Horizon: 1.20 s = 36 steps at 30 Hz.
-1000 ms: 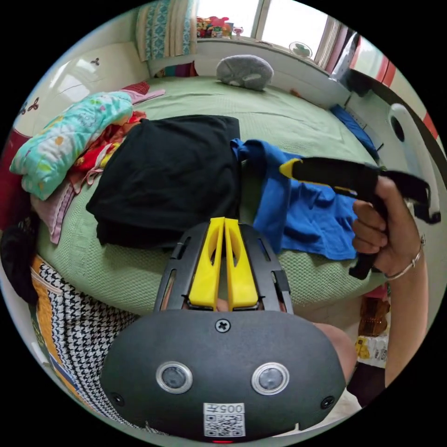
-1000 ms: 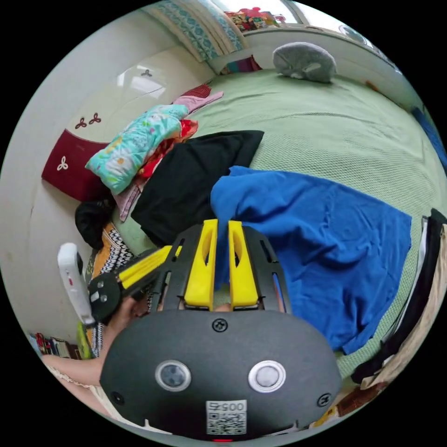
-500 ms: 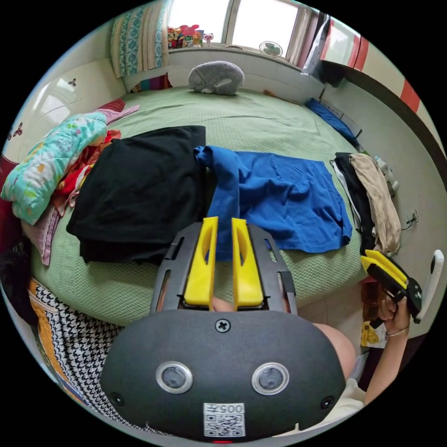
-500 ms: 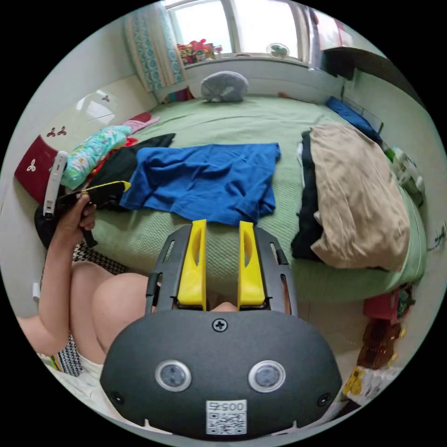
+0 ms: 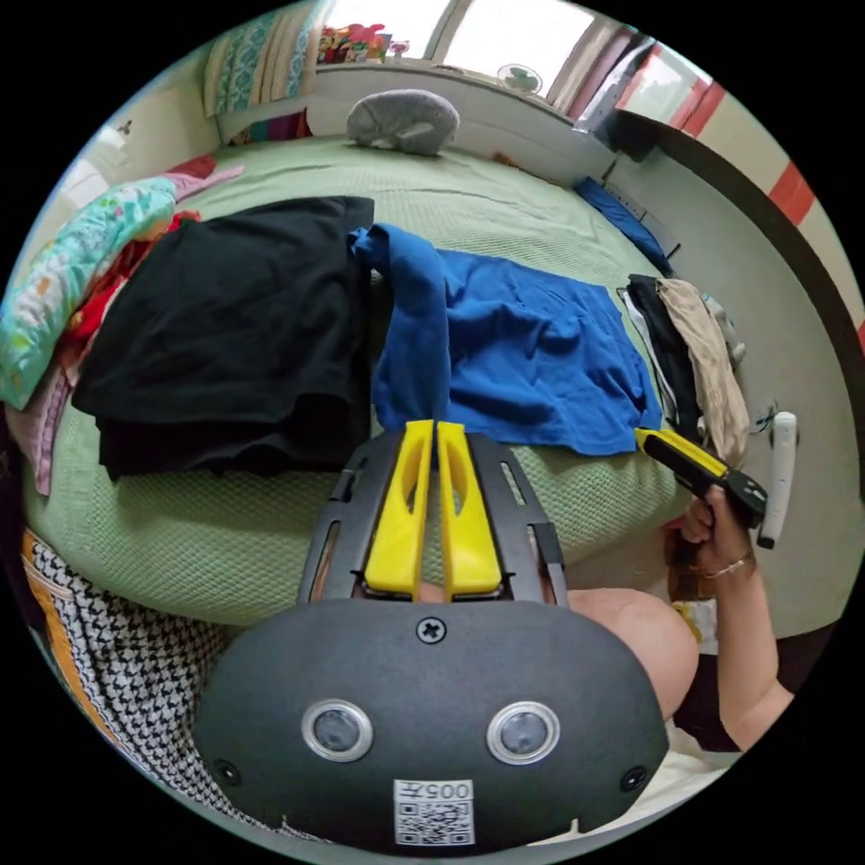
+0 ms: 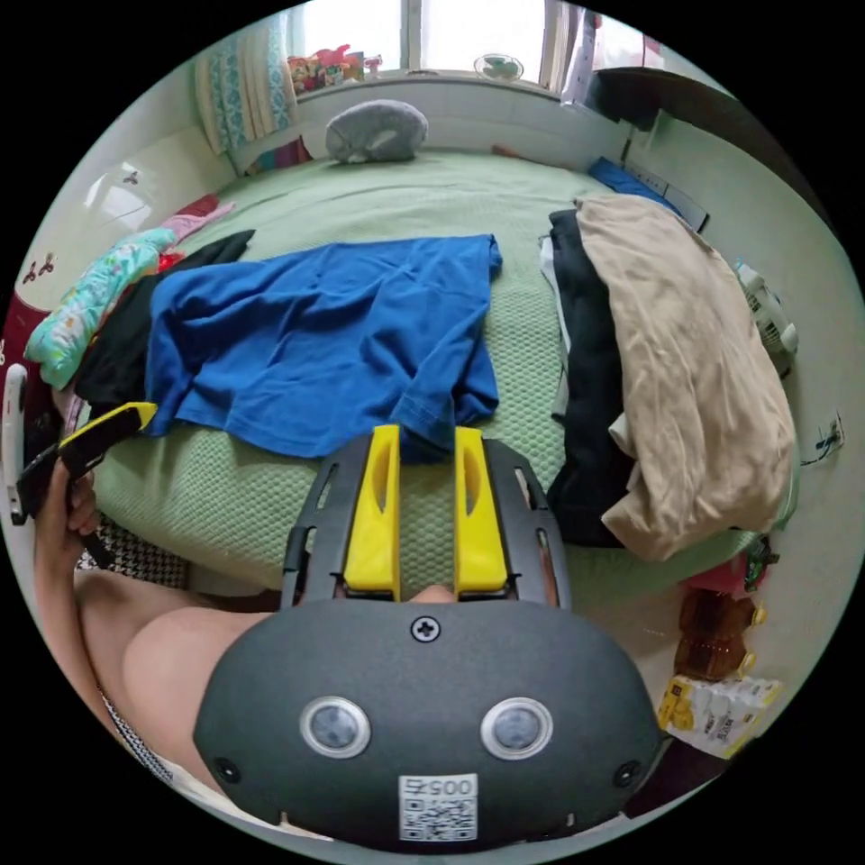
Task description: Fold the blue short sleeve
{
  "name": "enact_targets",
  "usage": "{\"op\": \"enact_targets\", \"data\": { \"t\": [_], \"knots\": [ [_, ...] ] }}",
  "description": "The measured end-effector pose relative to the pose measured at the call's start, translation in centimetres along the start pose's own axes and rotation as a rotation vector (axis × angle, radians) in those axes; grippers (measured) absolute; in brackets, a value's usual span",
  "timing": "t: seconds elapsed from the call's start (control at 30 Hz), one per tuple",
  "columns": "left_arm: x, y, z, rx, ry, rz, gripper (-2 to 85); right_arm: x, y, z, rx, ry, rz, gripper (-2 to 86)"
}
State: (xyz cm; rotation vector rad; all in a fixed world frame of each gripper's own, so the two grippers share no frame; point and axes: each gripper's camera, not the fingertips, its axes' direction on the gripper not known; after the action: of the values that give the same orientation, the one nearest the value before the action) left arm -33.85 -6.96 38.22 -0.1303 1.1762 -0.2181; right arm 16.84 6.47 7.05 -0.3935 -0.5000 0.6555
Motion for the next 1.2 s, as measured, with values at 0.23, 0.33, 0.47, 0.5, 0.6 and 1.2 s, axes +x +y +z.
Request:
{"op": "enact_targets", "data": {
  "t": [0.23,0.33,0.47,0.5,0.6,1.2],
  "knots": [
    [-0.6,0.8,-3.6,0.128,-0.029,0.040,0.5,1.8,3.5,-4.4,0.151,-0.104,0.016,-1.3],
    [-0.1,1.2,-5.3,0.150,-0.046,0.058,0.3,1.9,5.4,-6.0,0.174,-0.097,-0.013,-1.4],
    [0.3,1.7,-7.5,0.132,-0.033,0.067,0.2,1.8,7.2,-6.8,0.173,-0.084,-0.033,-1.4],
    [0.4,1.8,-7.8,0.127,-0.034,0.068,0.2,1.8,7.4,-6.7,0.167,-0.091,-0.031,-1.4],
    [0.5,2.0,-8.8,0.095,-0.056,0.080,0.1,2.0,8.4,-6.0,0.146,-0.094,-0.027,-1.4],
    [5.0,-10.7,-11.1,0.127,-0.225,0.178,0.3,3.0,-2.0,-6.4,0.204,-0.098,-0.084,-1.4]
  ]
}}
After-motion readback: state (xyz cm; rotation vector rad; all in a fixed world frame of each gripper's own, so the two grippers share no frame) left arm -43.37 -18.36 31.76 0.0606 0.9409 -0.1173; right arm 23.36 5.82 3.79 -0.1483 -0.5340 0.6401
